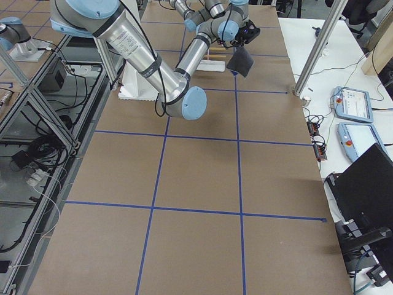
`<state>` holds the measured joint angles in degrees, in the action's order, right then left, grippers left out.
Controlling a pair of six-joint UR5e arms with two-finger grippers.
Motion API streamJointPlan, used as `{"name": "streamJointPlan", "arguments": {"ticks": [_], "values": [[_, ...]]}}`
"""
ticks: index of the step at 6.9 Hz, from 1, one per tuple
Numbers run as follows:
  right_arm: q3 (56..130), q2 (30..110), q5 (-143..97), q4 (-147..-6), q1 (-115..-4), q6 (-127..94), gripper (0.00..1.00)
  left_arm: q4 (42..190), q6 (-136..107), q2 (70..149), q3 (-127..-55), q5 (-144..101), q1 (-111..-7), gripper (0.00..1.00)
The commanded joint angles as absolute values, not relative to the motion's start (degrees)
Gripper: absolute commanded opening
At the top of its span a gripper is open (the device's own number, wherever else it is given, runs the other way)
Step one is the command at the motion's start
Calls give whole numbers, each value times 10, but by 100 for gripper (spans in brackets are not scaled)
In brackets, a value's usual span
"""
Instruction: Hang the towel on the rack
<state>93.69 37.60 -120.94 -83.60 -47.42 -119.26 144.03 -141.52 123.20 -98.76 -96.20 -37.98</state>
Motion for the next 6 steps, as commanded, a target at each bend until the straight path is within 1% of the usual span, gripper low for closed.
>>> {"name": "streamJointPlan", "arguments": {"ticks": [1, 2, 6], "values": [[960, 387, -1208, -838, -470, -1200, 0, 1442, -1439, 1232, -991, -927, -381, 98], [972, 395, -1208, -838, -470, -1201, 0, 1443, -1457, 1233, -991, -921, -381, 98], [976, 390, -1183, -834, -469, -1235, 0, 1451, -1492, 1235, -990, -915, -380, 95]]}}
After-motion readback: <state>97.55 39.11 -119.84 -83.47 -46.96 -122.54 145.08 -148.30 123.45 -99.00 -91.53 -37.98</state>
